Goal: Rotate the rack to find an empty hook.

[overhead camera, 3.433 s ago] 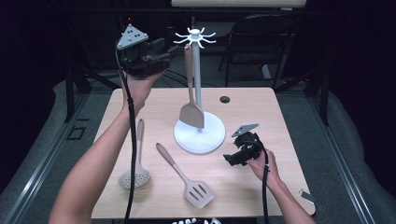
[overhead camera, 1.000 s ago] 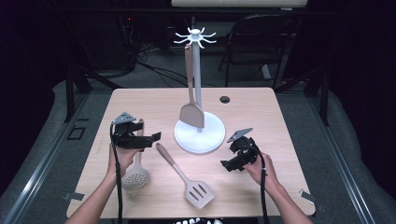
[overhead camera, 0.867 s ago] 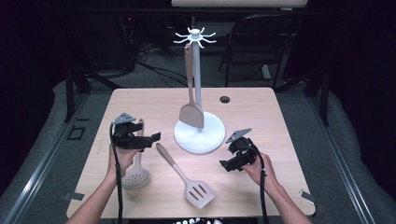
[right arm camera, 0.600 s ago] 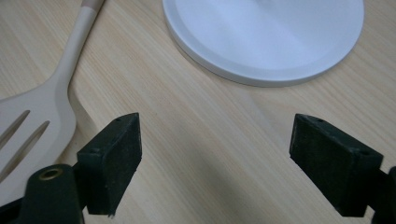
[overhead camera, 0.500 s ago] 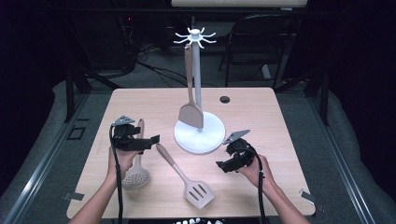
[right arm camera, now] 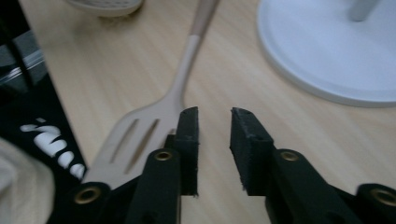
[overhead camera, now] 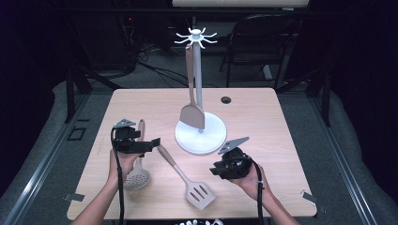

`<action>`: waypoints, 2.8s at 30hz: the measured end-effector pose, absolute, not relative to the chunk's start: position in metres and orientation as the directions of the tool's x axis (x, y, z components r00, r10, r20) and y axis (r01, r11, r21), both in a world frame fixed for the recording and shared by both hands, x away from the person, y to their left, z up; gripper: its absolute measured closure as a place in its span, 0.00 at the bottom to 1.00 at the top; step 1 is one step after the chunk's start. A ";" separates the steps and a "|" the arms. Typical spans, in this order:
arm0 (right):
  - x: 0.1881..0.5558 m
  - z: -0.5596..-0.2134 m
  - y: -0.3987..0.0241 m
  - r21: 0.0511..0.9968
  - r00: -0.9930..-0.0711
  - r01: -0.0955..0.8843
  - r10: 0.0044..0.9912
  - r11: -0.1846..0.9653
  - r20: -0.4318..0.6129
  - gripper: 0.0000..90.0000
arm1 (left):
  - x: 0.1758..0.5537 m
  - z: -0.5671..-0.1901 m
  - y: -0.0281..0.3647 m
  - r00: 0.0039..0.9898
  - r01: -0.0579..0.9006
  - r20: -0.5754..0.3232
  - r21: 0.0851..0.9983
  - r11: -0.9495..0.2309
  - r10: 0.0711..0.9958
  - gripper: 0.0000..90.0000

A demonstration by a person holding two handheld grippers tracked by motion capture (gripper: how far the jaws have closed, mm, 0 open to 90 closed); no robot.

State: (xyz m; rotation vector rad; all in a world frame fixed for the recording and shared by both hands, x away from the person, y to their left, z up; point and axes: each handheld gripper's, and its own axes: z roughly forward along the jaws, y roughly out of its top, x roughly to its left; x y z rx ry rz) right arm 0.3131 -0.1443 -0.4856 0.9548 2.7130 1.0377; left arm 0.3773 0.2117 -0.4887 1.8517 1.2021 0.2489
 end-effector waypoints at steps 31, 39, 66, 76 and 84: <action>0.284 -0.535 -0.082 0.318 -0.873 0.487 0.457 0.813 0.169 0.96 | 0.374 -0.506 0.195 0.509 0.680 -0.291 0.713 -0.172 0.810 0.10; 0.282 -0.547 -0.076 0.301 -0.873 0.487 0.452 0.820 0.180 0.96 | 0.374 -0.515 0.184 0.512 0.709 -0.326 0.683 -0.176 0.795 0.12; 0.286 -0.547 -0.077 0.304 -0.897 0.441 0.407 0.845 0.171 0.99 | 0.400 -0.539 0.161 0.423 0.796 -0.402 0.592 -0.122 0.812 0.38; 0.285 -0.547 -0.076 0.313 -0.898 0.439 0.405 0.842 0.173 0.98 | 0.405 -0.542 0.157 0.396 0.811 -0.399 0.574 -0.112 0.827 0.47; 0.286 -0.546 -0.076 0.298 -0.907 0.421 0.394 0.856 0.149 0.98 | 0.404 -0.545 0.154 0.401 0.804 -0.383 0.583 -0.119 0.832 0.56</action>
